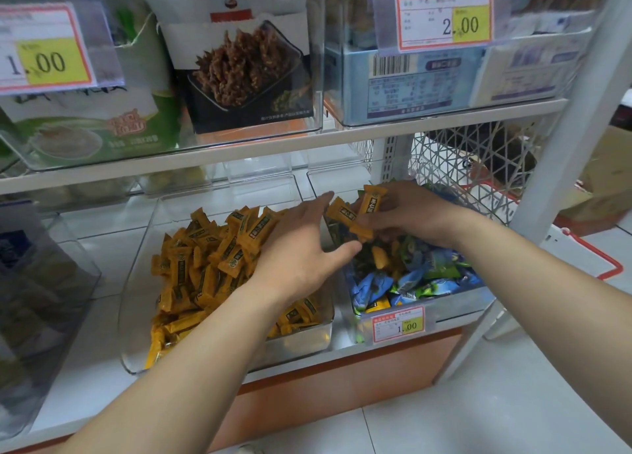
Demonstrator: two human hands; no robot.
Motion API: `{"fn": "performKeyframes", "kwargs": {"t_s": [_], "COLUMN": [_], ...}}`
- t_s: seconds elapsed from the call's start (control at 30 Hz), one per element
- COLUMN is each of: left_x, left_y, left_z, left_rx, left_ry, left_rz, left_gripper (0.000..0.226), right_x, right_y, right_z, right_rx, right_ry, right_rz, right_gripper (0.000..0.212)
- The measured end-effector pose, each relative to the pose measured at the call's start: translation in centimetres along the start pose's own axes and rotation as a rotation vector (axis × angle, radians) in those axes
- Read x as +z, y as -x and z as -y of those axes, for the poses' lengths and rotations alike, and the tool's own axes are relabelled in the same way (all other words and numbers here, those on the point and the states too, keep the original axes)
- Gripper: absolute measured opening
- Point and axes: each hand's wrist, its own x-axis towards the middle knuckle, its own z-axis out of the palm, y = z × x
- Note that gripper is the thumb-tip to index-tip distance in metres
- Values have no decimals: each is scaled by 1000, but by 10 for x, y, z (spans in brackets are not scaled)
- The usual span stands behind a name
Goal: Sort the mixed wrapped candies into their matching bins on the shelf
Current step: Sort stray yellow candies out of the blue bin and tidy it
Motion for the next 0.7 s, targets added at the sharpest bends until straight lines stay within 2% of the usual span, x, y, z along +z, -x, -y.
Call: {"fn": "performKeyframes", "kwargs": {"t_s": [0.07, 0.13, 0.27, 0.4, 0.53, 0.7], "left_x": [2, 2, -1, -8, -17, -24], "left_y": [-3, -5, -7, -4, 0, 4], "left_z": [-6, -11, -16, -15, -12, -2], "left_rx": [-20, -21, -92, -129, -89, -106], "left_ry": [23, 127, 385, 516, 517, 441], "left_rz": [-42, -101, -188, -181, -111, -121], "left_gripper": [88, 75, 49, 60, 66, 49], "right_x": [7, 13, 23, 30, 36, 31], "right_y": [0, 1, 3, 3, 0, -5], "right_z": [6, 12, 18, 22, 27, 23], "right_rx": [-19, -18, -14, -4, -92, -70], "right_ry": [-53, -100, -172, -249, -252, -217], "right_rz": [23, 33, -19, -27, -103, -125], "right_gripper": [26, 29, 20, 22, 14, 15]}}
